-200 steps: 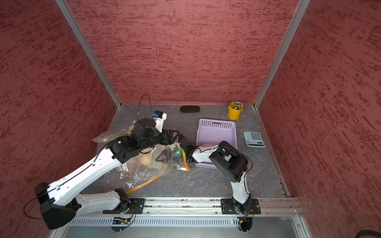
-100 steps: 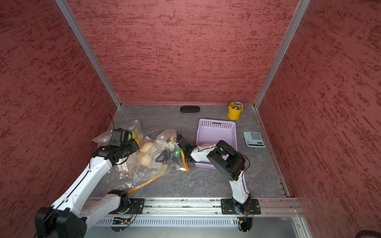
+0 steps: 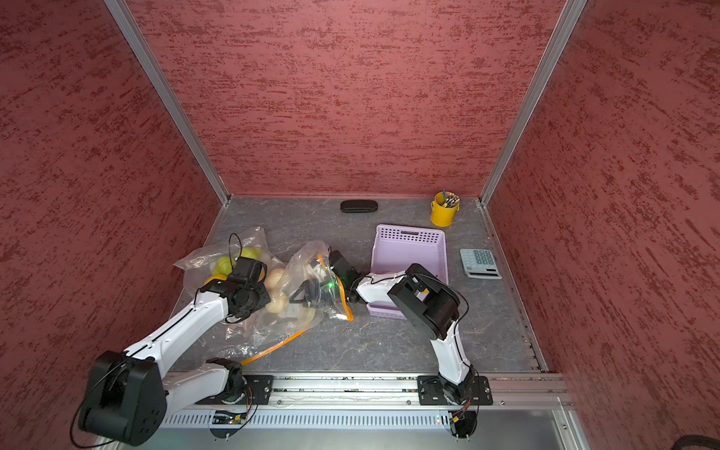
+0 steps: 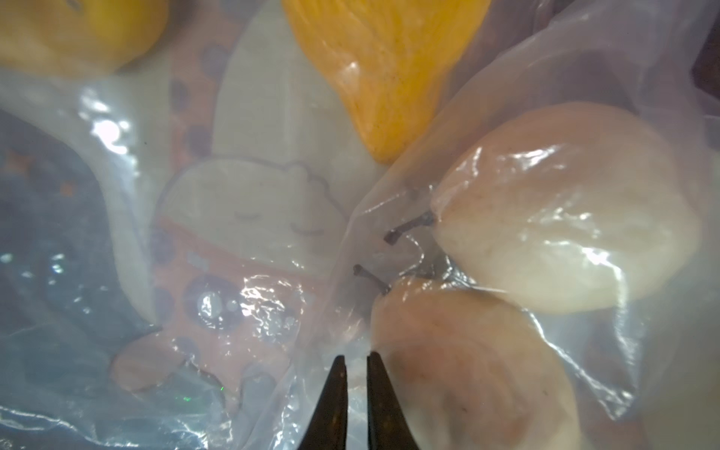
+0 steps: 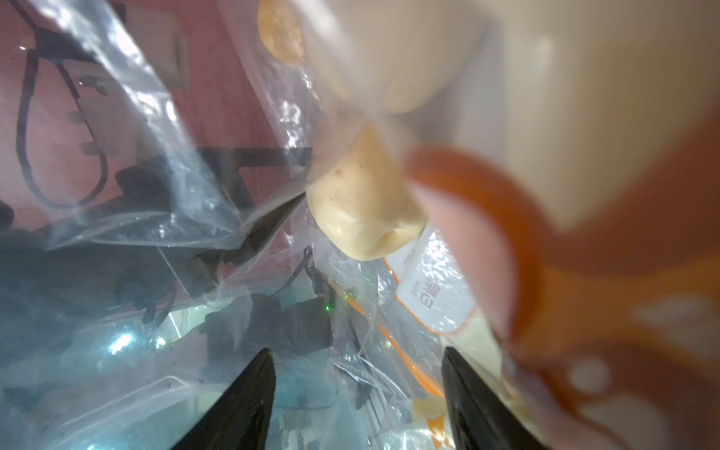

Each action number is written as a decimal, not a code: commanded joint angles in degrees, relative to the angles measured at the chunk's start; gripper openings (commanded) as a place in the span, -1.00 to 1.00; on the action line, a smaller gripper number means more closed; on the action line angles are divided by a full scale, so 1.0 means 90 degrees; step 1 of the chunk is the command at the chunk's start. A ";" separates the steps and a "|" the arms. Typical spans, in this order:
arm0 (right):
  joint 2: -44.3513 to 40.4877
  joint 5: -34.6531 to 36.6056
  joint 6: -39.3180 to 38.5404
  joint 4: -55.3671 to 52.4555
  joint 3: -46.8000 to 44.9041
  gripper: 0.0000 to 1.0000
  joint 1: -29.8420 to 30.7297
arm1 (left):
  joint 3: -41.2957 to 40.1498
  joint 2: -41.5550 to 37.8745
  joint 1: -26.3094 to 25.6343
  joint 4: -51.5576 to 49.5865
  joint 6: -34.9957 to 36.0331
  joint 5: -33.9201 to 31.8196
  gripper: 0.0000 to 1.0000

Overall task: Open the zip-top bag and take out the pear
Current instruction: Pick up the pear from the zipper food storage bag.

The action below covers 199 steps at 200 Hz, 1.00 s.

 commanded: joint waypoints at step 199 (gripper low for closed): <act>0.0688 0.1678 0.0206 0.0002 0.0308 0.48 -0.0226 | 0.0200 0.1231 -0.0984 0.1531 0.0510 0.1617 -0.93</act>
